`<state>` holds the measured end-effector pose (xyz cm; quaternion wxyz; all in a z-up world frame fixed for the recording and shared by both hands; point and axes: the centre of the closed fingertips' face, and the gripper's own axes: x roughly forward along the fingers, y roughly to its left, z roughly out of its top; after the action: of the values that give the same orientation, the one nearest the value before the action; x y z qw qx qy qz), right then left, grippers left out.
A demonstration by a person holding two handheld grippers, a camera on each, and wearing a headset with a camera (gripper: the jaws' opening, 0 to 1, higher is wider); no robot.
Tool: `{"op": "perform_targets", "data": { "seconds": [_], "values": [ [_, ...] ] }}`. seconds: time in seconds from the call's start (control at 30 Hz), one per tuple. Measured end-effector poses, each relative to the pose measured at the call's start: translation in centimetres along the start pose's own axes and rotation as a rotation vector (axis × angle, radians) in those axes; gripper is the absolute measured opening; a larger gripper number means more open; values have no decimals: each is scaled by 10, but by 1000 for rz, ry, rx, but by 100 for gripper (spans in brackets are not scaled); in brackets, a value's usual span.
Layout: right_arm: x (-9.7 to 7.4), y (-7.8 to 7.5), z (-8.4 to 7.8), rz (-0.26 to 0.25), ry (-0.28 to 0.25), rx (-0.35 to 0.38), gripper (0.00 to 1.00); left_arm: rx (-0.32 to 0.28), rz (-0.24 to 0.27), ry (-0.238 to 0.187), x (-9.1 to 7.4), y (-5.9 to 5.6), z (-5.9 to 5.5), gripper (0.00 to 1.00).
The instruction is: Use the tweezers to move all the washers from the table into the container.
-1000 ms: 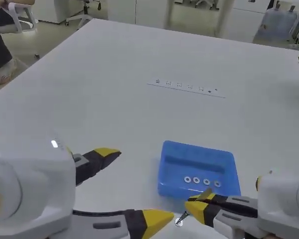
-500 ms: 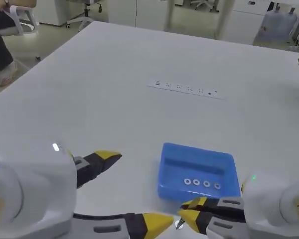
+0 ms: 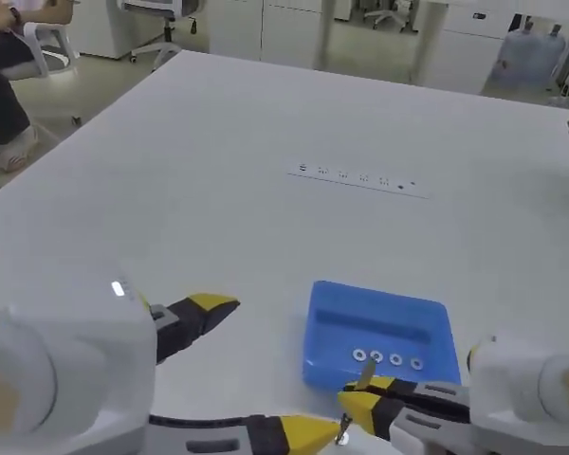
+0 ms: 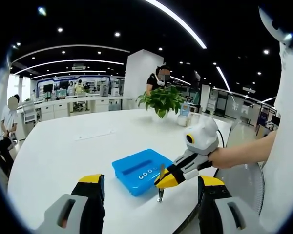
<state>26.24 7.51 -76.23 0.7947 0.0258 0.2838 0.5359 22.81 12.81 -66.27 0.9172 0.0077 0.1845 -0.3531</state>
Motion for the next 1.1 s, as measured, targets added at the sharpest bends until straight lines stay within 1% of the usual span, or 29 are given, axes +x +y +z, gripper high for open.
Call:
{"op": "perform_targets", "data": {
  "seconds": [0.03,0.07,0.1,0.17,0.2,0.3,0.37,0.43,0.47,0.53,0.6,0.67,0.8,0.93,1.1],
  "values": [
    [-3,1,5,12,-42,50,2,0,2,-1,-1,1,0,79],
    [-6,0,8,11,-60,69,2,0,3,-1,-1,1,0,79],
    [-10,-2,10,5,-73,77,2,-2,3,-1,-2,1,-1,79],
    [-15,-2,13,2,-76,72,2,-1,4,2,-2,2,-2,79],
    [-19,-2,18,1,-96,81,2,0,5,5,-2,2,-2,79],
    [-27,1,36,20,-163,116,2,-1,4,1,-2,2,-2,79],
    [-31,2,47,35,-197,118,2,-1,4,0,-2,1,-1,79],
    [-36,-2,59,22,-217,104,2,1,3,0,-1,1,-1,79],
    [-38,-5,66,9,-231,93,2,1,3,0,-1,0,-1,79],
    [-38,-12,76,-4,-247,82,2,-1,4,-1,-2,1,-1,79],
    [-36,-20,83,-16,-256,79,2,-2,7,-4,-3,1,-1,79],
    [-34,-25,87,-32,-254,75,2,-4,12,-5,-4,3,-1,79],
    [-26,-31,97,-49,-260,68,2,-9,22,-3,-7,5,-3,79],
    [-15,-38,101,-65,-239,51,2,-8,25,2,-8,5,-5,79],
    [-5,-45,104,-87,-206,24,2,-14,27,-3,-9,6,-5,79]
  ]
}}
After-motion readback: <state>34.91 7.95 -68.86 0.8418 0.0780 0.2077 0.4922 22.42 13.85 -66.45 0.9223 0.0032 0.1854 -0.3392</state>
